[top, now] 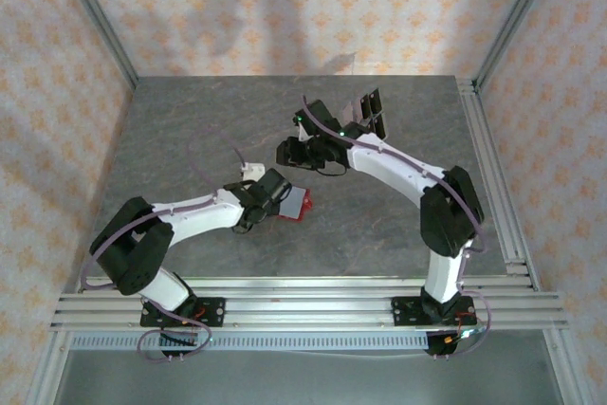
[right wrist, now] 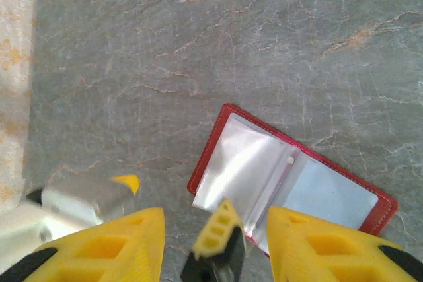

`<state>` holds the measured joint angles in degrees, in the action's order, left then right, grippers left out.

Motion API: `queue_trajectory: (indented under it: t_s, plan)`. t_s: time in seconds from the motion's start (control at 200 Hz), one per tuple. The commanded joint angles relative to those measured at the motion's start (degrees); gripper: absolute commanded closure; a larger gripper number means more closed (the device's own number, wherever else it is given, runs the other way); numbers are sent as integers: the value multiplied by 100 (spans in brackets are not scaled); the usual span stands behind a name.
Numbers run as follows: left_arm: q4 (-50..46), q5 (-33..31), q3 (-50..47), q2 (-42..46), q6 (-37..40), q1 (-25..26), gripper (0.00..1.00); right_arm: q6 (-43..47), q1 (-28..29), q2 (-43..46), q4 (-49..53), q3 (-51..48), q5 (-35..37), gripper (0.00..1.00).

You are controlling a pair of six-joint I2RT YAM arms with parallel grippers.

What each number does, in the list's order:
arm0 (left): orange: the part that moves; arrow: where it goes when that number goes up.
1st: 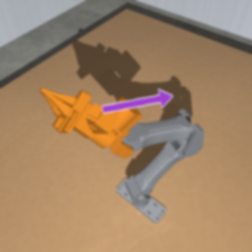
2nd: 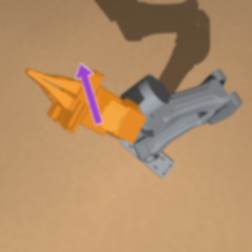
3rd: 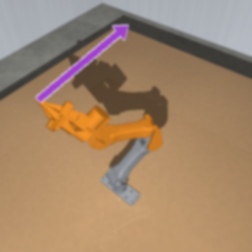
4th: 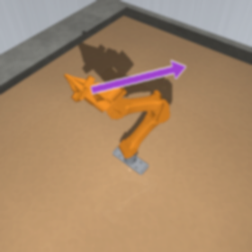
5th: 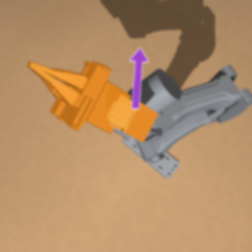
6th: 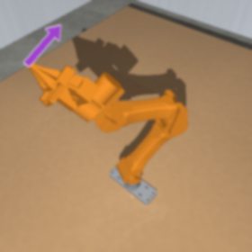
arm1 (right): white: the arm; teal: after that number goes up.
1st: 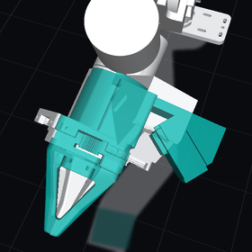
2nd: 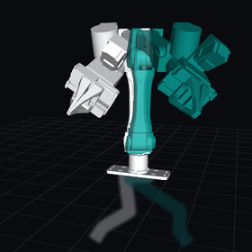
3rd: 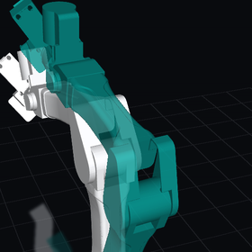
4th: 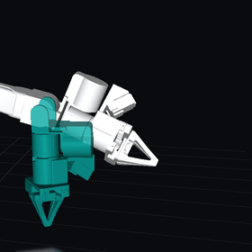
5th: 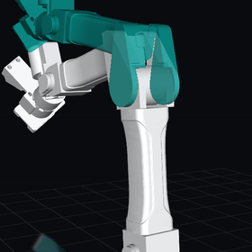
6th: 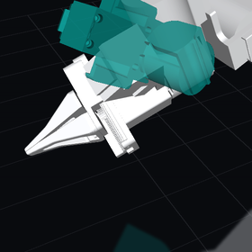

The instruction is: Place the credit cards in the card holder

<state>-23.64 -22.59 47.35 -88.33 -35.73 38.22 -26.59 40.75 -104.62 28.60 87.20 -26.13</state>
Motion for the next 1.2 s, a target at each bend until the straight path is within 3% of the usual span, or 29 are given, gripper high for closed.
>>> queue_trajectory:
  t_s: [0.0,0.185,0.651,0.801,0.986,1.196]
  plan:
    - [-203,-148,125,-104,30,-196,0,-51,25,134,216,-447,495,55]
    - [-160,-98,51,-235,83,-375,0,98,129,42,524,-779,1133,55]
    - [-185,-57,-131,-80,66,-499,0,320,460,-725,852,-791,1825,57]
    - [-268,-45,-107,81,57,-508,0,413,460,-693,822,-953,1980,67]
    - [-454,-79,-15,302,48,-517,0,699,412,-556,888,-1092,2135,100]
    - [-646,-61,98,656,48,-525,0,1443,231,-350,1015,-1173,2308,100]
